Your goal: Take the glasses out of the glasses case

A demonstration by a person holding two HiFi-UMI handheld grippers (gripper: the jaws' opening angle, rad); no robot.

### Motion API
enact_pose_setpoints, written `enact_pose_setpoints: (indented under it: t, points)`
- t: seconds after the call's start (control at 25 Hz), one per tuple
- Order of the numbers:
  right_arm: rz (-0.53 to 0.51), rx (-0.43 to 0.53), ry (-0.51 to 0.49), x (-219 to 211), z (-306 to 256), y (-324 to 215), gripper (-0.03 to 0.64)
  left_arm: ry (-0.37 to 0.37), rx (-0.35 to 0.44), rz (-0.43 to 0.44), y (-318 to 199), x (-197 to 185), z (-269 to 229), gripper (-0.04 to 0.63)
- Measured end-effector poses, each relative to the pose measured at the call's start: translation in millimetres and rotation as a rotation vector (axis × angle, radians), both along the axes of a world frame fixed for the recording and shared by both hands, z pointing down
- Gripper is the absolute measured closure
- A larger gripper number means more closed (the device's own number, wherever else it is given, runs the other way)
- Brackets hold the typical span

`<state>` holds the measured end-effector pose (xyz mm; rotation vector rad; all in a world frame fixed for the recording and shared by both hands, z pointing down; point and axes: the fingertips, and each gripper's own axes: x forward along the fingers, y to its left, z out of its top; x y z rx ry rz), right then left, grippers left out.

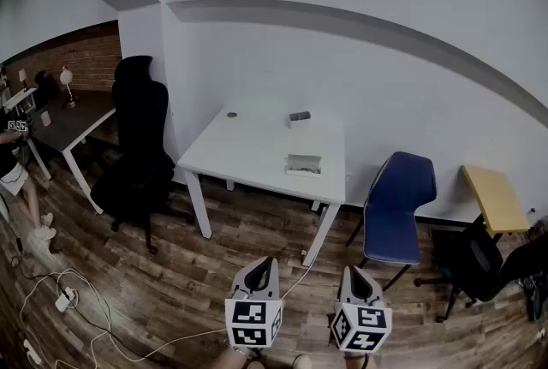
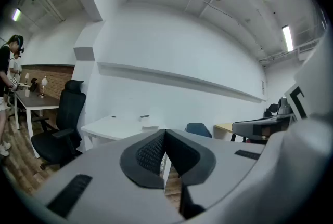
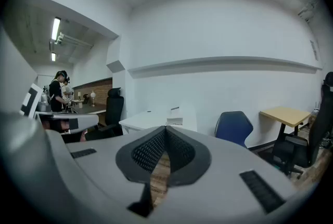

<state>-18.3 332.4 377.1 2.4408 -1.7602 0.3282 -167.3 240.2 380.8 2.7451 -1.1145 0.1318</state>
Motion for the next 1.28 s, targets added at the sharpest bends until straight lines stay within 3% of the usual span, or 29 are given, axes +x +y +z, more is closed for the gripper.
enact_pose_setpoints:
  t: [0.44,0.72,1.28]
  points:
    - [0.017,0.011,-0.001,-10.6,2.3,4.1,0.584,-0.001,-0.005,0.004,-1.9,-9.3,8.6,0.578]
    - [0.05,-0.022,-0.033,10.5,15.4,-0.3,0.584,-0.004,-0.024,0.001,-12.5,3.7,18.7,0.578]
    - [0.006,-0.012,-0.047,74.1,17.6,-104.9,0.584,-0.038,-0.008,-0.044,-101.1,60.0,20.4,0.578]
